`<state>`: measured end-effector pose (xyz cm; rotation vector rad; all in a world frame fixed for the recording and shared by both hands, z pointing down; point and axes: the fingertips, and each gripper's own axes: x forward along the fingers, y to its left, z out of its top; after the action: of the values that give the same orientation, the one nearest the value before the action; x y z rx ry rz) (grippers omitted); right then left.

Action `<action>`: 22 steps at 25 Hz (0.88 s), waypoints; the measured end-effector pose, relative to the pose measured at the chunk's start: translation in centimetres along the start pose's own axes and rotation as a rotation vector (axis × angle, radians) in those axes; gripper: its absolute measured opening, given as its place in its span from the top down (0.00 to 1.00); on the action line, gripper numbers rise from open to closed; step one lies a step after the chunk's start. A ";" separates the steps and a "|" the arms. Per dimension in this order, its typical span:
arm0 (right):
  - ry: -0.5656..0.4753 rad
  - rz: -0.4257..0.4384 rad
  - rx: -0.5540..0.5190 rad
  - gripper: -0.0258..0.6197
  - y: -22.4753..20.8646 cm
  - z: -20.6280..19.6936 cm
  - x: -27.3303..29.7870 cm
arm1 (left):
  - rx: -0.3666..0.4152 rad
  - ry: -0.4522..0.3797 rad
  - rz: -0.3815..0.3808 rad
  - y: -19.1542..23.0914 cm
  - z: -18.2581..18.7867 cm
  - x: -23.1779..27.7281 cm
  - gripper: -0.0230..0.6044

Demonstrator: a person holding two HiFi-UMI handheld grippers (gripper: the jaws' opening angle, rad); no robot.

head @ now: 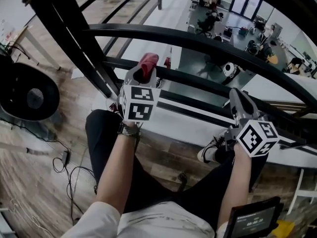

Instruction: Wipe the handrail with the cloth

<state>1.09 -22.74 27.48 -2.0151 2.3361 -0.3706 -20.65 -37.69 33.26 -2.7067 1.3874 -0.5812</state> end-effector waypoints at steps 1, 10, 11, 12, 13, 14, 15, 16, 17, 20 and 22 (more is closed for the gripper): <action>0.000 -0.002 0.002 0.96 -0.3 -0.1 -0.4 | 0.012 0.003 0.000 -0.7 0.0 0.3 0.86; 0.020 -0.067 -0.002 0.96 -5.3 -2.2 -4.2 | -0.008 0.015 -0.069 -5.6 1.0 1.1 0.86; 0.027 -0.078 -0.015 0.96 -5.9 -2.6 -4.5 | -0.014 0.020 -0.081 -6.3 1.0 1.2 0.86; 0.033 -0.090 -0.025 0.96 -6.5 -2.9 -4.9 | -0.016 0.023 -0.092 -7.0 1.2 1.3 0.86; 0.037 -0.099 -0.030 0.96 -7.1 -3.1 -5.3 | -0.015 0.025 -0.103 -7.8 1.5 1.4 0.86; 0.041 -0.108 -0.029 0.96 -7.7 -3.2 -5.8 | -0.011 0.026 -0.113 -8.8 1.9 1.5 0.86; 0.043 -0.116 -0.025 0.96 -8.4 -3.3 -6.3 | -0.005 0.026 -0.123 -9.8 2.3 1.6 0.86; 0.043 -0.122 -0.019 0.96 -9.0 -3.3 -6.7 | 0.003 0.025 -0.131 -10.9 2.6 1.7 0.86; 0.043 -0.126 -0.014 0.96 -9.5 -3.4 -7.1 | 0.013 0.024 -0.139 -12.0 2.8 1.8 0.86; 0.031 -0.126 -0.011 0.96 -10.3 -3.3 -8.1 | 0.046 0.015 -0.168 -15.2 3.3 2.3 0.86; 0.022 -0.124 -0.021 0.96 -10.5 -2.9 -8.7 | 0.074 0.014 -0.207 -17.7 3.9 2.4 0.86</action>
<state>12.11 -15.08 31.32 -2.1827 2.2430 -0.3759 -4.33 -29.55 34.07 -2.8108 1.0716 -0.6502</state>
